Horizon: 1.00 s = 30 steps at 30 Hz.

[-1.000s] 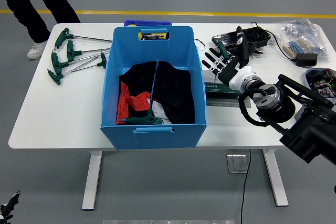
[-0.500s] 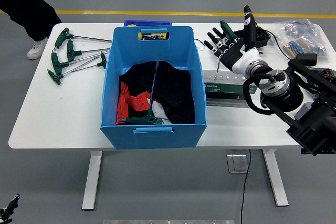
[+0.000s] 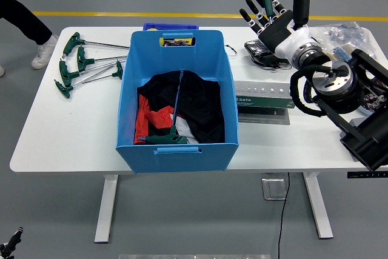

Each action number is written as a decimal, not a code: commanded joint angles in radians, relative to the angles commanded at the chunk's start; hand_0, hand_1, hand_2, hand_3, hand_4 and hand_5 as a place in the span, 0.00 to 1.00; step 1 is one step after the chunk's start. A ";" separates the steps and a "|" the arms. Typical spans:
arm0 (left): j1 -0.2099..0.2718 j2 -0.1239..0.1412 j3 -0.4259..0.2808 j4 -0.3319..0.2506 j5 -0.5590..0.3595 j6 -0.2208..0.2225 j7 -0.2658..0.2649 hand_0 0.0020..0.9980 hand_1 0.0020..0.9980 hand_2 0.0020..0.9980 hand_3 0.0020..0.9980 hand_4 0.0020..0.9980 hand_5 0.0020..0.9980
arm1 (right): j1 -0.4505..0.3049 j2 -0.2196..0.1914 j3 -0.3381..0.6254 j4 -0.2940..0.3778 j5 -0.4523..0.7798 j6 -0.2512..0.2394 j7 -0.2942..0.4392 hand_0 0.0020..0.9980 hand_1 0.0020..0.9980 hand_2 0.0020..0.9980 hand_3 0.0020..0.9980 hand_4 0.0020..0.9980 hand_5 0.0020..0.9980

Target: Lift tool from toolbox,place it in box,lift tool from toolbox,place it in box

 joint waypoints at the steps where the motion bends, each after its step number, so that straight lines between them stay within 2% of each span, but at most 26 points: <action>1: 0.001 0.000 0.000 0.000 0.001 0.000 0.000 0.90 0.91 0.92 0.75 0.70 0.79 | -0.002 0.001 0.003 0.005 0.002 -0.001 0.002 0.53 0.53 0.65 0.77 1.00 0.65; 4: 0.002 -0.001 0.002 0.000 0.002 0.000 0.001 0.90 0.91 0.92 0.75 0.70 0.79 | -0.009 0.005 0.014 0.023 -0.003 -0.008 0.009 0.53 0.53 0.65 0.77 1.00 0.65; 5: 0.002 -0.001 0.002 0.000 0.003 0.000 0.001 0.90 0.91 0.92 0.75 0.70 0.79 | -0.011 0.005 0.015 0.027 -0.008 -0.011 0.011 0.47 0.47 0.54 0.60 0.96 0.43; 10: 0.003 0.000 0.005 0.000 0.005 0.000 0.002 0.90 0.91 0.92 0.75 0.70 0.79 | -0.014 0.008 0.014 0.033 -0.051 -0.026 0.017 0.47 0.47 0.54 0.60 0.96 0.43; 11: 0.003 -0.001 0.006 0.000 0.005 0.000 0.003 0.90 0.91 0.92 0.75 0.70 0.79 | -0.015 0.009 0.014 0.032 -0.061 -0.028 0.018 0.44 0.40 0.45 0.52 0.84 0.18; 16: 0.002 0.000 0.008 0.000 0.006 0.000 0.003 0.90 0.91 0.92 0.75 0.70 0.79 | -0.017 0.010 0.016 0.024 -0.097 -0.038 0.015 0.44 0.40 0.45 0.52 0.84 0.18; 17: 0.002 0.000 0.007 0.000 0.007 0.000 0.003 0.90 0.91 0.91 0.75 0.70 0.79 | -0.017 0.010 0.018 0.022 -0.105 -0.039 0.014 0.43 0.34 0.38 0.43 0.68 0.00; 22: 0.001 0.001 0.003 0.000 0.010 0.000 0.004 0.90 0.91 0.91 0.75 0.70 0.79 | -0.018 0.009 0.031 0.014 -0.140 -0.034 0.010 0.43 0.34 0.38 0.43 0.68 0.00; 23: 0.001 0.001 0.002 0.000 0.010 0.000 0.004 0.90 0.91 0.91 0.75 0.70 0.79 | -0.018 0.009 0.032 0.012 -0.149 -0.033 0.009 0.43 0.34 0.38 0.44 0.63 0.00; 28: -0.001 0.000 0.002 0.000 0.008 0.000 0.003 0.90 0.91 0.91 0.75 0.70 0.79 | -0.018 0.010 0.037 0.003 -0.180 -0.023 0.008 0.43 0.34 0.38 0.44 0.63 0.00; 29: -0.001 -0.001 0.002 0.000 0.007 0.000 0.003 0.90 0.91 0.91 0.75 0.70 0.79 | -0.018 0.010 0.038 0.001 -0.180 -0.020 0.008 0.40 0.34 0.37 0.44 0.55 0.00; 30: -0.001 -0.001 0.003 0.000 0.007 0.000 0.003 0.90 0.91 0.91 0.75 0.70 0.79 | -0.019 0.010 0.039 0.000 -0.180 -0.020 0.007 0.40 0.34 0.37 0.44 0.55 0.00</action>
